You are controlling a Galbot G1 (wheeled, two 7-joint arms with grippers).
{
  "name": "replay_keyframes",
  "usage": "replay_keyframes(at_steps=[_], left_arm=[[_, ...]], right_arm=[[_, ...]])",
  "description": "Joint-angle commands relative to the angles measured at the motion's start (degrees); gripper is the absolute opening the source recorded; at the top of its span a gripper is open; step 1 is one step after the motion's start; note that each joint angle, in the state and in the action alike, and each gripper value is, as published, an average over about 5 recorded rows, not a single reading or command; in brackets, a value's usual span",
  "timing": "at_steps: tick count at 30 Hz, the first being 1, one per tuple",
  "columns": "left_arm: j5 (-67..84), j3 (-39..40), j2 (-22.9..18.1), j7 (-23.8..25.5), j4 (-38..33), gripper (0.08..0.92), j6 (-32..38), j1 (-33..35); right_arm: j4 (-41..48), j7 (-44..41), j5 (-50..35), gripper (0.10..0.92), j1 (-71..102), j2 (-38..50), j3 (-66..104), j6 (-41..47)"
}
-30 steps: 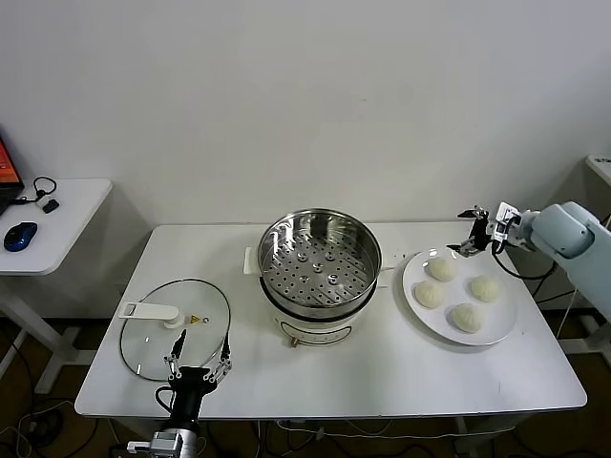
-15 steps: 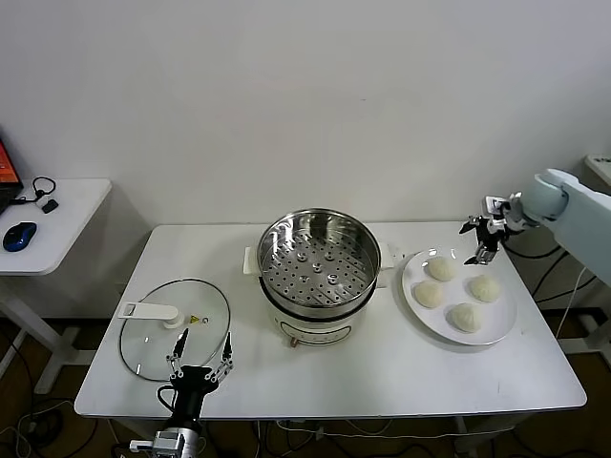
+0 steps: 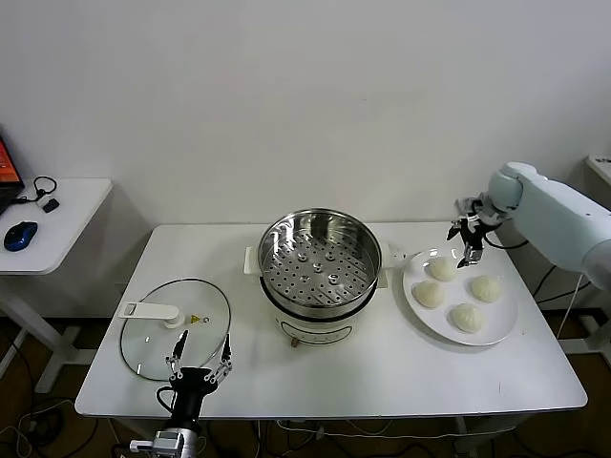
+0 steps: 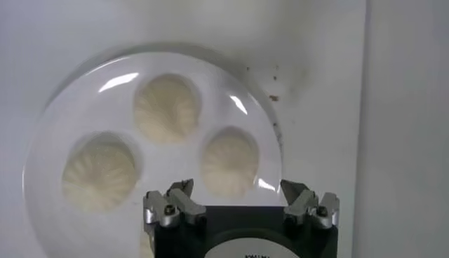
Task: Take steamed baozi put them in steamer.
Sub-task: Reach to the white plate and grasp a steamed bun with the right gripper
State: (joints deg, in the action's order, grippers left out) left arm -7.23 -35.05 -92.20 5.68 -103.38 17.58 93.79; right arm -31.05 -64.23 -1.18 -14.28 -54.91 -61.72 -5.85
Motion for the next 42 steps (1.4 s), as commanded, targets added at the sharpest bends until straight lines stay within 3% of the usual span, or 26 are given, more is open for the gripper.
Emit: replay_keyframes(at_steps=[1,13,36,42], left_arm=[[-0.9,-0.1,-0.5,-0.1,0.9,0.823,0.5,0.0],[-1.4,-0.2,-0.1,0.1,1.1,0.823,0.5,-0.1],[-1.5,-0.4,0.0,-0.1,1.6,0.823,0.9,-0.4],[-1.5,-0.4,0.0,-0.2,1.6,0.823,0.9,-0.4]], right_arm=[[6.3,-0.9,4.6,0.823,3.2,-3.9,3.3,-1.8],[13.4,3.0,13.8,0.823,7.8,-8.2,16.3,-3.1],[16.1,5.2,16.5,0.821,8.6,-9.8,20.0,-3.9],[15.9,5.4,17.0,0.769,8.6,-9.7,20.6,-4.0]])
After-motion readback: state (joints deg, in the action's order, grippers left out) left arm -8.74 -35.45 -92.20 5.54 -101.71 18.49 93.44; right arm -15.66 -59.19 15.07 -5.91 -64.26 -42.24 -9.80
